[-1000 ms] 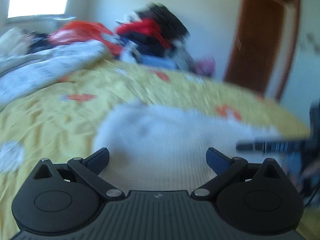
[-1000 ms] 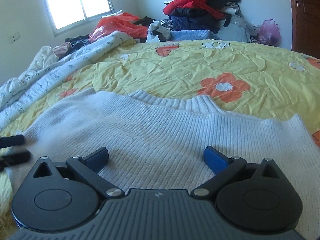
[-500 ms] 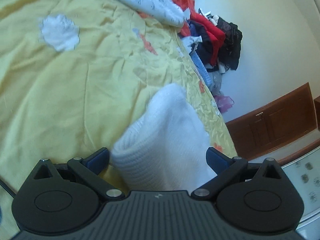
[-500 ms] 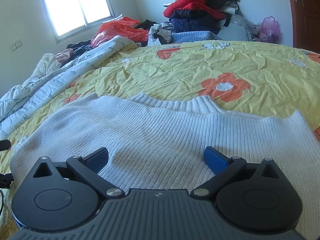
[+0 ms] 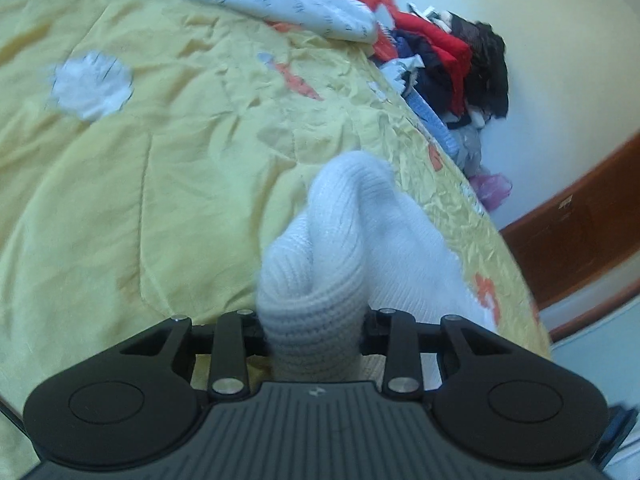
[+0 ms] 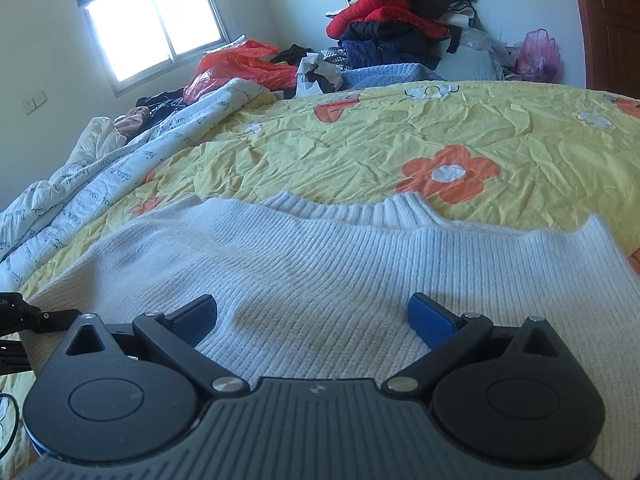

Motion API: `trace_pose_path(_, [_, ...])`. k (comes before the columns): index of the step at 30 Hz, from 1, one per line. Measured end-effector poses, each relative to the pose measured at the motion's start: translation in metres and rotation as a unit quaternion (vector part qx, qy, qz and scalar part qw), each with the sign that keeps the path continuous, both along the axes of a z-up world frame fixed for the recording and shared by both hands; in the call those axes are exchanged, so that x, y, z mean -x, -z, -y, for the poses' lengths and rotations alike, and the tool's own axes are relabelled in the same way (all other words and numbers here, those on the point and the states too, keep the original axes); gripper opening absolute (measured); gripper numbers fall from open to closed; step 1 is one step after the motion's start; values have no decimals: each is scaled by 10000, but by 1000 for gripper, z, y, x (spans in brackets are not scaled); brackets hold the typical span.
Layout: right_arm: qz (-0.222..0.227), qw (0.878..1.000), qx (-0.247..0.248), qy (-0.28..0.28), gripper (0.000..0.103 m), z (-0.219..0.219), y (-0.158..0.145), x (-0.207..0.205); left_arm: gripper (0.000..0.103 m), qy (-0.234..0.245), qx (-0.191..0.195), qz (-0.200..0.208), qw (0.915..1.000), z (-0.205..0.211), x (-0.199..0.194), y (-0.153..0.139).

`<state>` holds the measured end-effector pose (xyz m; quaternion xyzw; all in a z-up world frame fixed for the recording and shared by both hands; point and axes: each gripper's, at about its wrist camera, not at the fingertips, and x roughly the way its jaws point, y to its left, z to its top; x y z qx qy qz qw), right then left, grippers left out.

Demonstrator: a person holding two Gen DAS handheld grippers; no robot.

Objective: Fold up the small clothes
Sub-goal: 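Grasp the cardigan edge with the left gripper and lift it, then hold the lifted edge with the left gripper while the right gripper grasps and folds the cardigan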

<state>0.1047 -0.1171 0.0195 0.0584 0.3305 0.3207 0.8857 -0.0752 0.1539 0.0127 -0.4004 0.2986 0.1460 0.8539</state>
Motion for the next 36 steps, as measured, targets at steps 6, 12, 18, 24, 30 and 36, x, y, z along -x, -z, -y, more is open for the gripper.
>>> trace_pose_path(6, [-782, 9942, -644, 353, 102, 12, -22, -8, 31, 797, -1847, 526, 9781, 61, 7, -40])
trace_pose_path(12, [-2300, 9474, -2079, -794, 101, -5, -25, -20, 32, 2346, -3903, 641, 8880, 150, 8, -35])
trace_pose_path(18, [-2558, 9439, -1943, -765, 102, -22, -16, -25, 32, 2713, -4674, 722, 8383, 164, 17, -22])
trace_pose_path(24, [-2836, 9341, -2003, -835, 101, -45, -18, -40, 32, 2839, -5150, 731, 8055, 180, 18, -14])
trace_pose_path(30, [-2893, 9405, -1519, -937, 90, -79, -18, -57, 32, 2878, -5334, 732, 7920, 183, 19, -11])
trace_pose_path(36, [-2143, 9628, -1196, -1126, 32, -75, -23, -50, 32, 3044, -5279, 857, 7882, 190, 17, -25])
